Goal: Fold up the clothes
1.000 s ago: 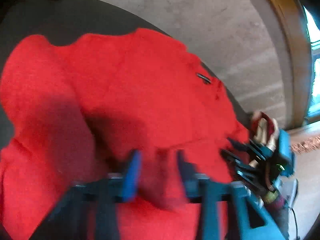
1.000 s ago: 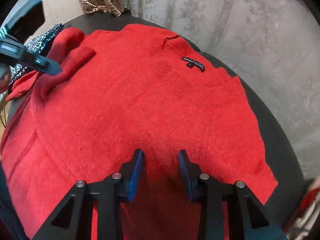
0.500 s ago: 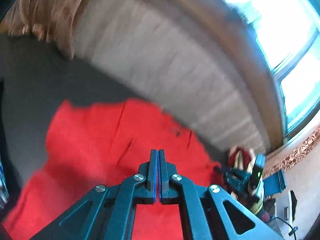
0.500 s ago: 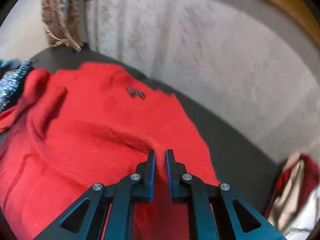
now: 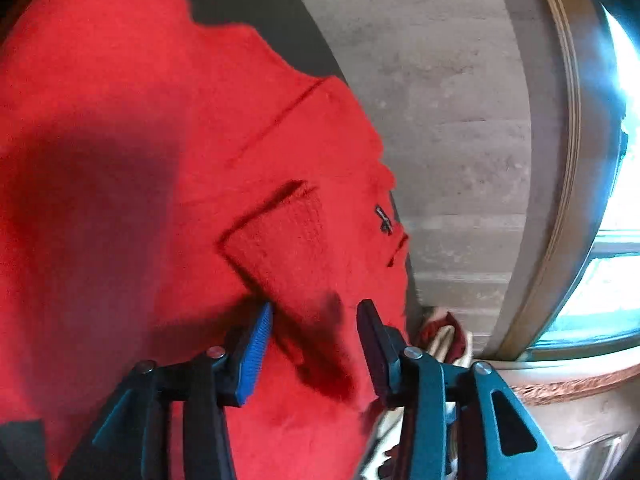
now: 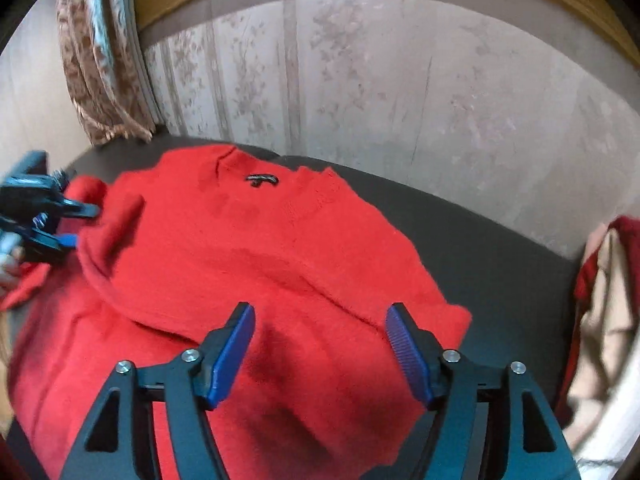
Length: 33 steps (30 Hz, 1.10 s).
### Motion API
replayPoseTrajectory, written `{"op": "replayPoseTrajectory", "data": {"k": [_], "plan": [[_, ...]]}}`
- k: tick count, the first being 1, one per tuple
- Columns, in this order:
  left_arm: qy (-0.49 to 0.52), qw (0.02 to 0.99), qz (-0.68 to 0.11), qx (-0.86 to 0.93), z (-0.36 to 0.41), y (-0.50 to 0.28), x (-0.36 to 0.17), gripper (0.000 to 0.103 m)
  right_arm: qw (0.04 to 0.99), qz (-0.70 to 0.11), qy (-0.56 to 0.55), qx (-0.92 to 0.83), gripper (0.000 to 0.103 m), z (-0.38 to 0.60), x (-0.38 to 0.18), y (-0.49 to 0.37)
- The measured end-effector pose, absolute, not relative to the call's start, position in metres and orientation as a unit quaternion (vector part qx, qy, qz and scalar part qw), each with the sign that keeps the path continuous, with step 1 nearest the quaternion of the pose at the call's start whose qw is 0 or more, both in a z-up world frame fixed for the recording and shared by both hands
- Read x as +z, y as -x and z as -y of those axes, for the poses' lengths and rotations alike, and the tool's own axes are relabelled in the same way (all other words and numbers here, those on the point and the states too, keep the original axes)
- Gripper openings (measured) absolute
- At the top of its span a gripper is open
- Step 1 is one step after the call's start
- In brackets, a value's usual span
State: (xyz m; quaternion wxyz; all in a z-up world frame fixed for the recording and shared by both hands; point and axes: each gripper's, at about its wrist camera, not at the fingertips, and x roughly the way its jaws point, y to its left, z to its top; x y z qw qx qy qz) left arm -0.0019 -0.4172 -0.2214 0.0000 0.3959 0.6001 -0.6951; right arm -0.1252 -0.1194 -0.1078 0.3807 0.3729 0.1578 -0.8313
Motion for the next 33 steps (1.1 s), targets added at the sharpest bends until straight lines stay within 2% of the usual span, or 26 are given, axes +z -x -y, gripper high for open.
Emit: {"op": "replayPoseTrajectory", "data": {"k": [2, 4, 5, 10, 15, 18, 21, 25, 27, 29, 33], "plan": [[-0.387, 0.005, -0.614, -0.689, 0.419, 0.003, -0.224, 0.043, 0.384, -0.147, -0.374, -0.831, 0.072, 0.123, -0.110, 0.129], [-0.382, 0.026, -0.596, -0.706, 0.418, 0.006, -0.219, 0.027, 0.385, -0.137, -0.372, -0.833, 0.072, 0.118, -0.110, 0.125], [-0.388, 0.042, -0.581, -0.715, 0.417, 0.009, -0.218, 0.005, 0.385, -0.134, -0.371, -0.834, 0.072, 0.114, -0.110, 0.123], [-0.373, 0.041, -0.541, -0.752, 0.417, 0.032, -0.188, 0.005, 0.371, -0.108, -0.381, -0.840, 0.073, 0.089, -0.109, 0.114], [-0.217, -0.067, -0.492, -0.840, 0.414, 0.012, -0.094, 0.005, 0.362, -0.024, -0.412, -0.836, 0.073, 0.057, -0.115, 0.117], [-0.209, -0.075, -0.435, -0.872, 0.402, -0.017, -0.078, 0.005, 0.364, -0.003, -0.426, -0.828, 0.073, 0.049, -0.125, 0.110], [-0.271, -0.025, -0.421, -0.865, 0.405, -0.028, -0.116, 0.005, 0.358, 0.000, -0.438, -0.824, 0.073, 0.047, -0.134, 0.105], [-0.336, 0.062, -0.481, -0.807, 0.435, -0.038, -0.192, 0.005, 0.351, 0.006, -0.427, -0.833, 0.073, 0.052, -0.125, 0.117], [-0.336, 0.071, -0.524, -0.780, 0.444, -0.046, -0.215, 0.006, 0.348, 0.010, -0.417, -0.839, 0.073, 0.055, -0.117, 0.126], [-0.329, 0.074, -0.538, -0.772, 0.446, -0.055, -0.228, 0.006, 0.337, 0.014, -0.422, -0.842, 0.073, 0.061, -0.115, 0.143], [-0.331, 0.063, -0.514, -0.788, 0.434, -0.061, -0.226, 0.006, 0.306, 0.034, -0.479, -0.822, 0.073, 0.081, -0.138, 0.190]]}}
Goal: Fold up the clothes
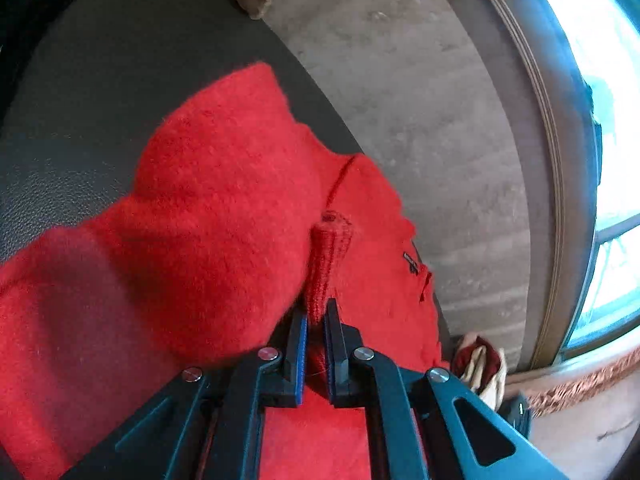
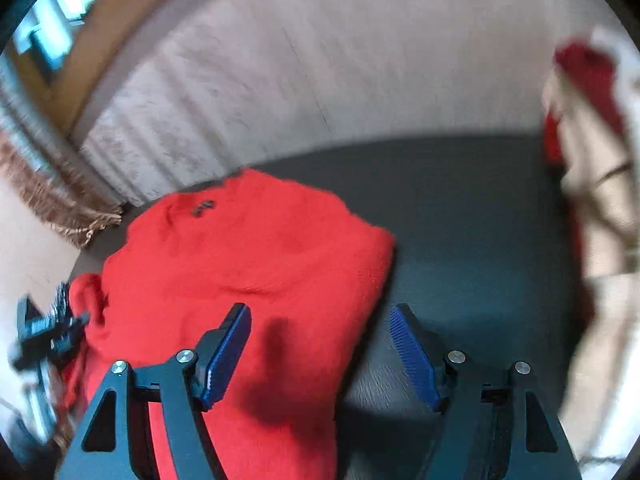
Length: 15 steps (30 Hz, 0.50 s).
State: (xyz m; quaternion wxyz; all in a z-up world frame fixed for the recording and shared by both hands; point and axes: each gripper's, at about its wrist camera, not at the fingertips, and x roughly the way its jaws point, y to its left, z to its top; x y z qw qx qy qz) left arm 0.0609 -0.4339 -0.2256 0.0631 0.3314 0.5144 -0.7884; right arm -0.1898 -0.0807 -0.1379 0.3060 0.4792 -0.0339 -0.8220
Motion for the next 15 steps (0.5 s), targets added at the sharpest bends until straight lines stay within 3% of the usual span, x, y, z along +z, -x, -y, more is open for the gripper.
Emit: {"op": "replayPoseTrajectory", "data": {"k": [2, 3, 4, 7, 14, 15], "plan": [[-0.317, 0.044, -0.508, -0.799, 0.437, -0.070, -0.215, 0.006, 0.300, 0.040, -0.506, -0.808, 0.050, 0.091, -0.154, 0.206], [-0.305, 0.031, -0.506, -0.806, 0.440, -0.072, -0.208, 0.006, 0.304, 0.031, -0.498, -0.812, 0.020, 0.097, -0.151, 0.206], [-0.287, 0.014, -0.492, -0.822, 0.439, -0.072, -0.195, 0.006, 0.309, 0.020, -0.488, -0.816, 0.016, 0.102, -0.148, 0.204], [-0.248, -0.026, -0.470, -0.847, 0.439, -0.071, -0.169, 0.006, 0.306, -0.009, -0.444, -0.842, 0.012, 0.108, -0.130, 0.199], [-0.379, 0.051, -0.380, -0.843, 0.415, -0.057, -0.216, 0.008, 0.247, -0.058, -0.449, -0.857, 0.013, 0.095, -0.156, 0.202], [-0.379, 0.056, -0.375, -0.844, 0.413, -0.060, -0.219, 0.008, 0.240, -0.060, -0.447, -0.860, 0.019, 0.095, -0.156, 0.201]]}}
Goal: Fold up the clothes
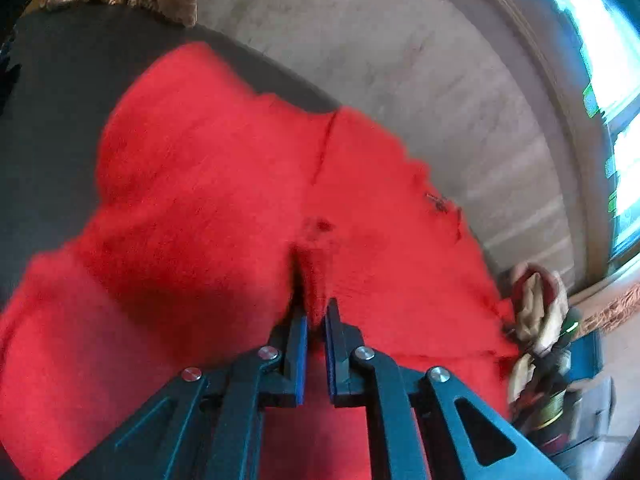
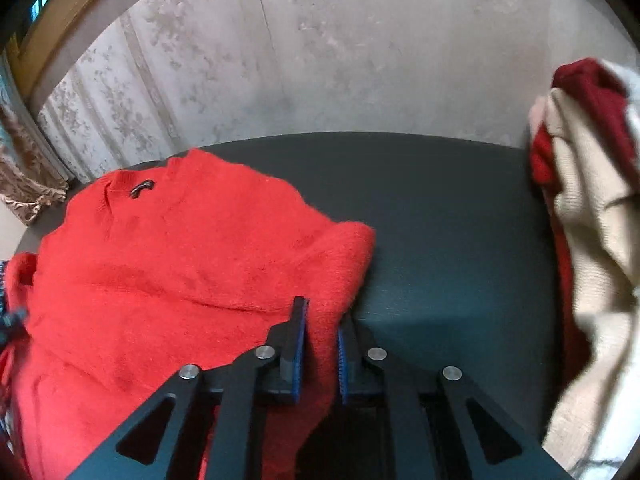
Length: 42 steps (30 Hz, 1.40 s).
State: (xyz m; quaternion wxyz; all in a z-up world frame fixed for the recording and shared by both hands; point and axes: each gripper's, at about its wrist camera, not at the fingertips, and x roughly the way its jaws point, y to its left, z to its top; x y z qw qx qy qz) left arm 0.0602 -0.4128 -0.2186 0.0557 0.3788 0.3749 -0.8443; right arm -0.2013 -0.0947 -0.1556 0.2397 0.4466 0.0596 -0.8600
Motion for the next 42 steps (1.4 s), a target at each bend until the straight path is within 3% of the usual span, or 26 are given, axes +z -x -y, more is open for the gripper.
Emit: {"op": "replayPoseTrajectory", "data": {"k": [1, 3, 6, 11, 14, 17, 18, 25, 32, 34, 36, 42], "plan": [[-0.379, 0.061, -0.370, -0.846, 0.411, -0.063, -0.221, 0.008, 0.231, -0.061, -0.445, -0.863, 0.034, 0.094, -0.155, 0.202], [-0.377, 0.064, -0.378, -0.843, 0.413, -0.062, -0.217, 0.009, 0.225, -0.051, -0.445, -0.865, 0.045, 0.090, -0.152, 0.204], [-0.370, 0.069, -0.373, -0.848, 0.419, -0.054, -0.207, 0.008, 0.221, -0.051, -0.408, -0.884, 0.045, 0.079, -0.129, 0.199], [-0.366, 0.087, -0.368, -0.850, 0.428, -0.045, -0.202, 0.009, 0.324, -0.031, -0.380, -0.866, 0.046, 0.099, -0.096, 0.168], [-0.378, 0.104, -0.355, -0.848, 0.422, -0.035, -0.203, 0.010, 0.376, -0.048, -0.415, -0.827, 0.046, 0.133, -0.117, 0.150], [-0.381, 0.104, -0.362, -0.845, 0.422, -0.052, -0.197, 0.012, 0.365, -0.075, -0.428, -0.823, 0.047, 0.147, -0.148, 0.136], [-0.375, 0.102, -0.366, -0.846, 0.422, -0.062, -0.192, 0.016, 0.362, -0.081, -0.415, -0.831, 0.048, 0.148, -0.156, 0.131], [-0.332, 0.171, -0.381, -0.846, 0.439, -0.187, -0.178, 0.019, 0.350, -0.094, -0.407, -0.838, 0.050, 0.147, -0.157, 0.122], [-0.341, 0.221, -0.443, -0.799, 0.445, -0.287, -0.207, 0.025, 0.350, -0.099, -0.402, -0.840, 0.051, 0.148, -0.155, 0.122], [-0.304, 0.244, -0.490, -0.779, 0.451, -0.317, -0.215, 0.030, 0.350, -0.102, -0.401, -0.841, 0.051, 0.152, -0.156, 0.123], [-0.285, 0.288, -0.494, -0.769, 0.455, -0.334, -0.215, 0.042, 0.348, -0.105, -0.400, -0.842, 0.051, 0.154, -0.156, 0.122], [-0.263, 0.302, -0.471, -0.786, 0.467, -0.331, -0.210, 0.051, 0.348, -0.107, -0.399, -0.842, 0.052, 0.155, -0.156, 0.122]]}}
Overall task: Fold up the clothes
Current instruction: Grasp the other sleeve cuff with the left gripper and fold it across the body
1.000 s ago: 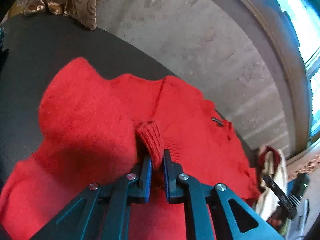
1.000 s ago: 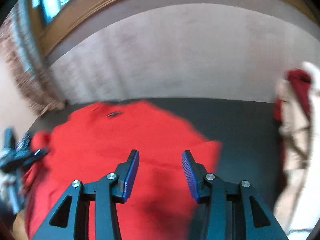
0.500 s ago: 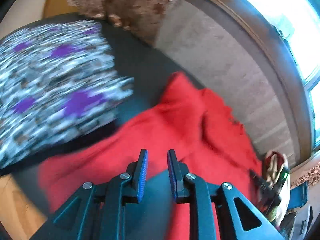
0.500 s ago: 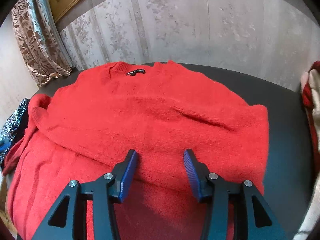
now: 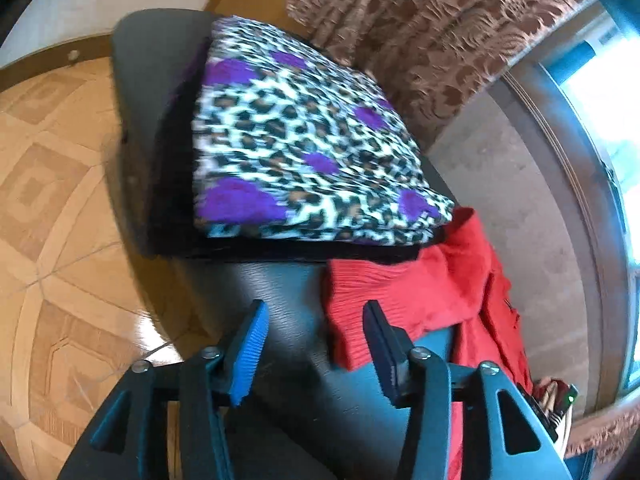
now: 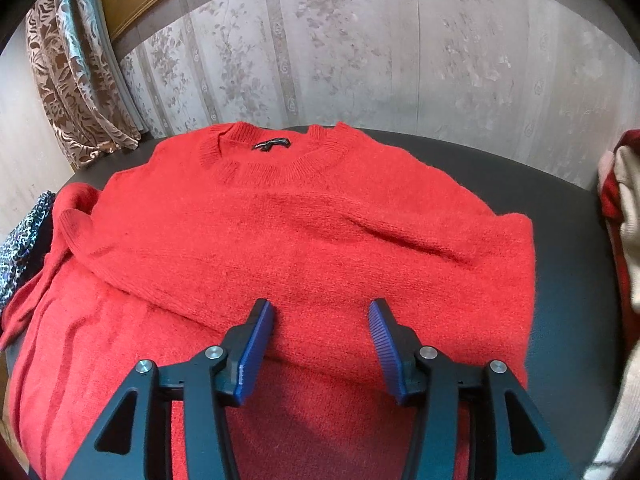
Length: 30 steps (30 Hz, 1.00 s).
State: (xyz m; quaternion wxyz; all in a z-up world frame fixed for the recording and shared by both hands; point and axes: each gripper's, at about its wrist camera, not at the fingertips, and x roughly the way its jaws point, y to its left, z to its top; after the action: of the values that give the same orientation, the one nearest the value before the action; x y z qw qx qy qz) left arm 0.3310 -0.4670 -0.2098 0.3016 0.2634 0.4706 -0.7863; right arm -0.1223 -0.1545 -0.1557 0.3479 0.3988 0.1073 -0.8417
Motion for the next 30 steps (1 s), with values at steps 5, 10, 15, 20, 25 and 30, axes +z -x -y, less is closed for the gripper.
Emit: {"op": "replayPoseTrajectory", "data": {"k": [5, 10, 15, 20, 25, 30], "plan": [[-0.272, 0.271, -0.479, -0.790, 0.475, -0.300, -0.215, 0.057, 0.345, -0.111, -0.397, -0.843, 0.053, 0.155, -0.155, 0.121], [-0.294, 0.309, -0.401, -0.811, 0.467, -0.272, -0.212, 0.055, 0.348, -0.106, -0.398, -0.842, 0.054, 0.154, -0.156, 0.121], [-0.339, 0.325, -0.380, -0.797, 0.468, -0.251, -0.207, 0.007, 0.353, -0.101, -0.398, -0.841, 0.057, 0.153, -0.156, 0.121], [-0.241, 0.255, -0.500, -0.792, 0.494, -0.261, -0.165, 0.007, 0.359, -0.093, -0.399, -0.838, 0.059, 0.151, -0.156, 0.121], [-0.128, 0.208, -0.518, -0.820, 0.529, -0.247, -0.069, 0.007, 0.375, -0.087, -0.400, -0.832, 0.071, 0.151, -0.156, 0.122], [-0.085, 0.211, -0.464, -0.856, 0.549, -0.225, 0.019, 0.006, 0.382, -0.103, -0.400, -0.827, 0.081, 0.157, -0.157, 0.118]]}}
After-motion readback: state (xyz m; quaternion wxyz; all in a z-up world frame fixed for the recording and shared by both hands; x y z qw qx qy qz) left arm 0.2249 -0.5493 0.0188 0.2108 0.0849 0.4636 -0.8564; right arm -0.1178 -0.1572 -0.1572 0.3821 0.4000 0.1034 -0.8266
